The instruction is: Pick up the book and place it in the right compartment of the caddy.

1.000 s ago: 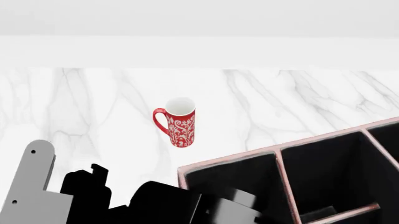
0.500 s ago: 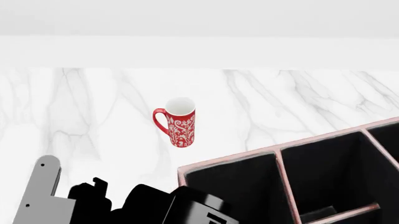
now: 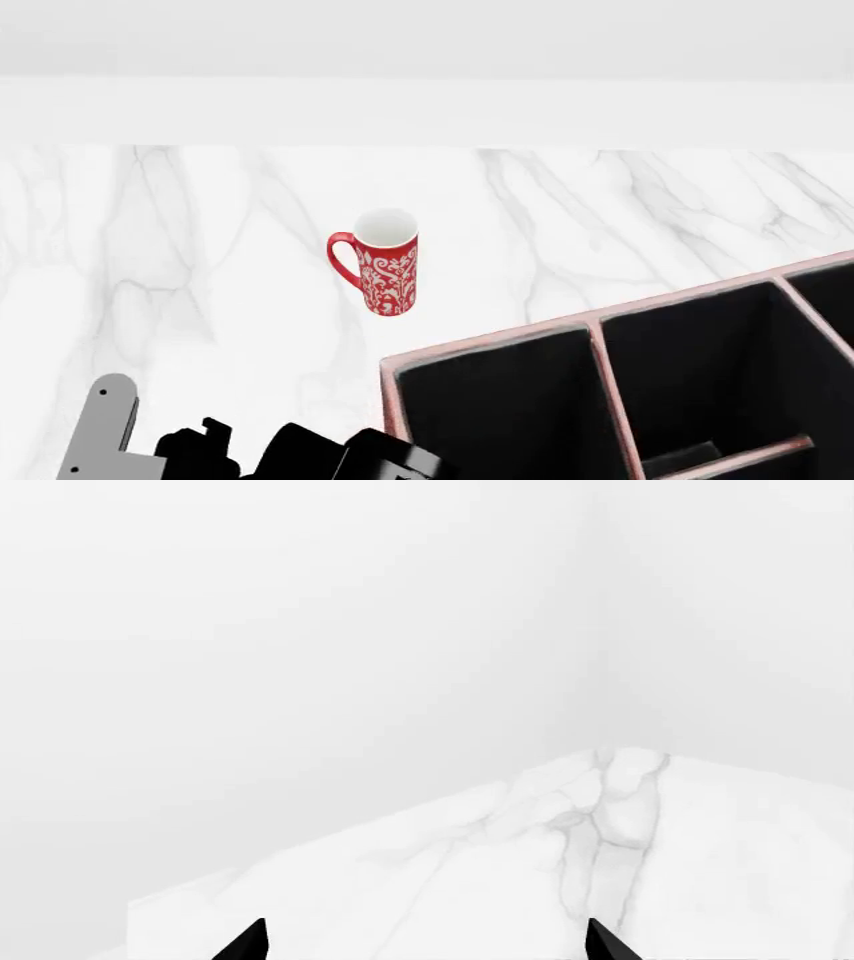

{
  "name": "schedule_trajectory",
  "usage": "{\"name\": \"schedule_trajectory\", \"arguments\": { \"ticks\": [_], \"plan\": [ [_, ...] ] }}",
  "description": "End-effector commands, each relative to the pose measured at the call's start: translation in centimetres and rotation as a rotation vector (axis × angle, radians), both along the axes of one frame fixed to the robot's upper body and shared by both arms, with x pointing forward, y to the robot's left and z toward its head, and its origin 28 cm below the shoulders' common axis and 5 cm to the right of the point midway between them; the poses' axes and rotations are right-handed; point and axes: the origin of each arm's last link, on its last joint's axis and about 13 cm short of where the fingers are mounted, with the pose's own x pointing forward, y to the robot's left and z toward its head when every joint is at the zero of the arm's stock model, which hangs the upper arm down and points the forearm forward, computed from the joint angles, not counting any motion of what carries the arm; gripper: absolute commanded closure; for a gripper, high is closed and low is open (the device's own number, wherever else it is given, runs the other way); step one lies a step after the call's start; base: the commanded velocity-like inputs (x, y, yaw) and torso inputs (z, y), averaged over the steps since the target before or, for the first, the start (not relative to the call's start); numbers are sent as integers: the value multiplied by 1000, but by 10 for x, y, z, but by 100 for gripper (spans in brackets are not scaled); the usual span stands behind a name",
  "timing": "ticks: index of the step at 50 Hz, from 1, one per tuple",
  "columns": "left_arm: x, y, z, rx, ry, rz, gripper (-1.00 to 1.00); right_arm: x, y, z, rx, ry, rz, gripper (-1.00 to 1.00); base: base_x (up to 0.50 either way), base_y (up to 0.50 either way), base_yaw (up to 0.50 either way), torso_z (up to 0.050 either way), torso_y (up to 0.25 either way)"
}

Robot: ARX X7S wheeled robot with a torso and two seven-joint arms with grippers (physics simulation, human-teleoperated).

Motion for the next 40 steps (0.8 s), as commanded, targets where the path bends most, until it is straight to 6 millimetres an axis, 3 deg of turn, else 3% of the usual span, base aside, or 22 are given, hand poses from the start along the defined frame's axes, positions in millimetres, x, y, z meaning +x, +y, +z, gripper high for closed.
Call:
{"name": "schedule_trajectory", "arguments": {
  "ticks": [1,9,10,26,34,40],
  "plan": [
    [0,0,-2,-3,1,-3,-100,-10,5,-16,-44,29,64,-100,0,0,0,0,0],
    [-2,1,-3,-4,3,1,-100,-8,5,-25,-50,57,74,-100,0,0,0,0,0],
    [-2,1,-3,-4,3,1,-100,-8,5,-25,-45,58,67,100,0,0,0,0,0],
    [-2,0,-1,-1,0,0,-100,-6,3,-25,15,44,20,100,0,0,0,0,0],
    [-2,0,1,2,-3,-2,-100,-3,3,-12,76,-13,-43,100,0,0,0,0,0],
    [-2,0,0,1,-6,-4,-100,-4,2,18,127,-51,-96,100,0,0,0,0,0]
  ]
}}
